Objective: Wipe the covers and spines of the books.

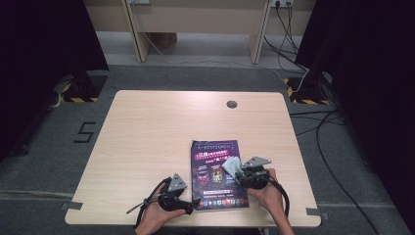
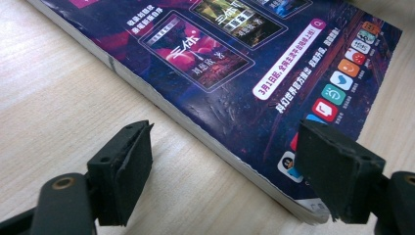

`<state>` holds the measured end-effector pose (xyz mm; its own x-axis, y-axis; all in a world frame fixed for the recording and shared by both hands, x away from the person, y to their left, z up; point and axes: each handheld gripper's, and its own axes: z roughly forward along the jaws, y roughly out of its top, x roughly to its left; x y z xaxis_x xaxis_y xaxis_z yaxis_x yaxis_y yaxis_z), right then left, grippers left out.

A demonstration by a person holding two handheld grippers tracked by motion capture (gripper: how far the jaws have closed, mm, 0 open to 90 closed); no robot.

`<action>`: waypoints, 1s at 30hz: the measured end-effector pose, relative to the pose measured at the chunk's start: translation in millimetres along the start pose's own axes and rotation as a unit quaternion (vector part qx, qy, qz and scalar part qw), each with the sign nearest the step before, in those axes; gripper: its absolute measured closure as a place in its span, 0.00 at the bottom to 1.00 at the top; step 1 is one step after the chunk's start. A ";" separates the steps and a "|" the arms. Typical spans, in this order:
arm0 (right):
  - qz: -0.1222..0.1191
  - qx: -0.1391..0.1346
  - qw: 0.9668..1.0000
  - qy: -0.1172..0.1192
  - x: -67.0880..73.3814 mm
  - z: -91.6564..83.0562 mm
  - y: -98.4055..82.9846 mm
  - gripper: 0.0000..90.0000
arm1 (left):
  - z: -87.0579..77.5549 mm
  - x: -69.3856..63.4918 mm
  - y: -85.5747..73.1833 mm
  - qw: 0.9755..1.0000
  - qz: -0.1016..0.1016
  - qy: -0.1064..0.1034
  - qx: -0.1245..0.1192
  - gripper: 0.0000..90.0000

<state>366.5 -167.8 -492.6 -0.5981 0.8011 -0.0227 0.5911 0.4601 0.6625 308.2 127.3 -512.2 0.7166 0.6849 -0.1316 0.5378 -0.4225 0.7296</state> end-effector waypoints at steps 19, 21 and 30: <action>0.035 0.026 0.996 -0.082 -43.1 62.7 77.0 0.73 | -1.3 4.4 -0.5 1.000 0.010 0.017 0.001 0.23; 0.029 0.025 0.996 -0.087 -39.2 66.4 80.9 0.75 | -1.7 8.0 -0.3 1.000 0.007 0.019 0.003 0.23; -0.014 0.011 0.999 -0.051 0.6 87.5 101.8 0.75 | -1.5 8.2 -0.3 1.000 0.009 0.020 0.003 0.22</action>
<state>473.6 -86.9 -490.6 -0.5572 0.8220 -0.1177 0.5874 0.4904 0.6438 313.3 133.9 -512.5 0.7084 0.6999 -0.0909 0.5273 -0.4392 0.7274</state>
